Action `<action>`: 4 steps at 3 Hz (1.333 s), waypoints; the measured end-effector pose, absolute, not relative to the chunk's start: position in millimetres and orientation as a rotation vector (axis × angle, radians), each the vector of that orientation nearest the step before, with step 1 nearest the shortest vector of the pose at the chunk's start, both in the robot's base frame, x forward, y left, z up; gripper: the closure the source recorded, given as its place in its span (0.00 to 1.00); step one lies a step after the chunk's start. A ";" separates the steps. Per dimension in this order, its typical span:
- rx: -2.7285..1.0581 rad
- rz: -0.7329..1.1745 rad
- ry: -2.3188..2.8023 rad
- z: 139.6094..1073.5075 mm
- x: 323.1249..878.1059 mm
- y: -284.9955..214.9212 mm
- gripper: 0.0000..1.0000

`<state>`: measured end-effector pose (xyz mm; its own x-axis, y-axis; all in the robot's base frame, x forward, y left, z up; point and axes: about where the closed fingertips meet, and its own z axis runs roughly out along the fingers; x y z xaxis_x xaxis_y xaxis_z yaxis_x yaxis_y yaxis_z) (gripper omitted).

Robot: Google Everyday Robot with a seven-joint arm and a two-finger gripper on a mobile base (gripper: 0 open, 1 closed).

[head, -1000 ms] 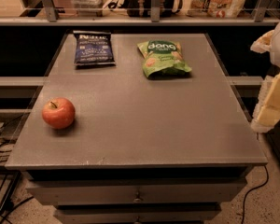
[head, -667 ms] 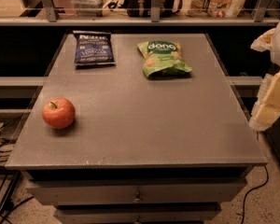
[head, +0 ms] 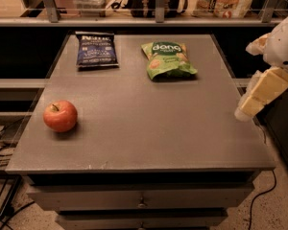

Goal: Move green rice chip bag near apple

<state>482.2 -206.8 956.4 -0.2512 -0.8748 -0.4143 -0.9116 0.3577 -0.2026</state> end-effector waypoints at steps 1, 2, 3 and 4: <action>-1.495 0.181 2.125 945.4 518.0 -195.4 0.00; -1.484 0.232 2.109 941.9 552.6 -180.5 0.00; -1.484 0.232 2.101 943.7 556.1 -178.6 0.00; -1.409 0.257 2.117 937.3 559.3 -179.3 0.00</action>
Offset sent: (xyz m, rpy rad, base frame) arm 0.1143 0.0464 -0.0152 0.1724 0.0019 0.0220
